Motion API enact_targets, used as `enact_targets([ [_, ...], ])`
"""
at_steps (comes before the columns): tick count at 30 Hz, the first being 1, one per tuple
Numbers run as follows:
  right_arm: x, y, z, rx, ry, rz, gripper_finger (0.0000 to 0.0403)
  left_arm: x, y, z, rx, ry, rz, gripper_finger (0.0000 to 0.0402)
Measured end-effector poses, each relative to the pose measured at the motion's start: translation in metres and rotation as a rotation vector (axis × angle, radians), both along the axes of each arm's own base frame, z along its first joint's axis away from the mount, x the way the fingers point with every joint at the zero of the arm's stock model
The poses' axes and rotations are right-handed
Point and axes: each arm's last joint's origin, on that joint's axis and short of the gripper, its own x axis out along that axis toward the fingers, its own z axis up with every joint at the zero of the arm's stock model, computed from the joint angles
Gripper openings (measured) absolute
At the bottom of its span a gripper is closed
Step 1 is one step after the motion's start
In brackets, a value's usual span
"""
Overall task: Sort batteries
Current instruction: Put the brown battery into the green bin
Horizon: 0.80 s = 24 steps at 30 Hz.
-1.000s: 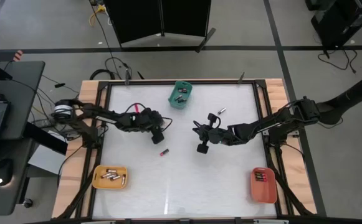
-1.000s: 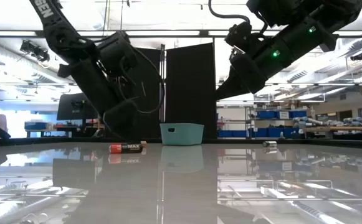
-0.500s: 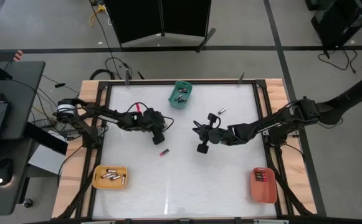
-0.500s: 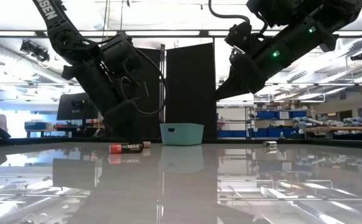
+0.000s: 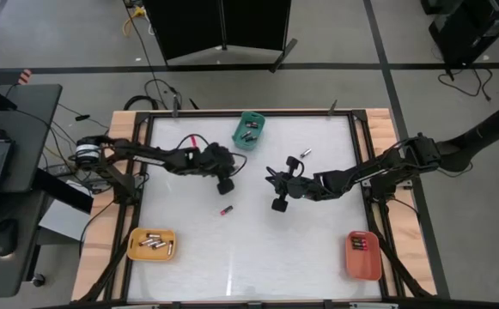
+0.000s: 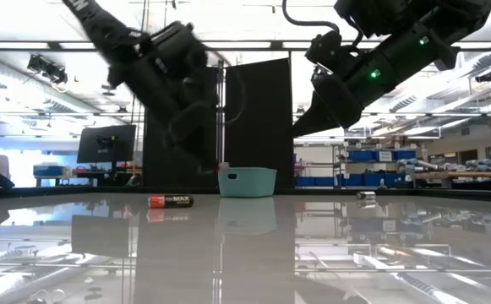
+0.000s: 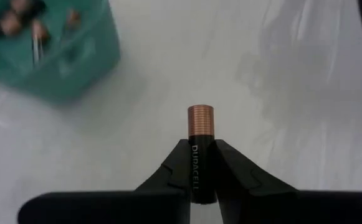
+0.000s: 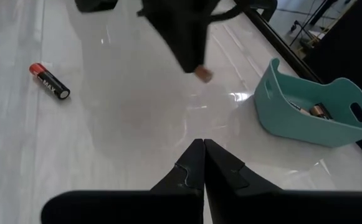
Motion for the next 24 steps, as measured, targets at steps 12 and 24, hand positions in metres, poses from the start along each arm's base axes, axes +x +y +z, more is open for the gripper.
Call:
enact_targets([
  [12, -0.001, 0.0, -0.001, -0.003, 0.013, 0.001, 0.0012, 0.035, 0.057, 0.082, 0.125, -0.123, 0.06, 0.0046],
  [24, -0.001, 0.0, -0.002, -0.004, 0.02, 0.0, 0.0012, 0.067, 0.148, 0.055, 0.04, -0.02, 0.139, 0.0046],
])
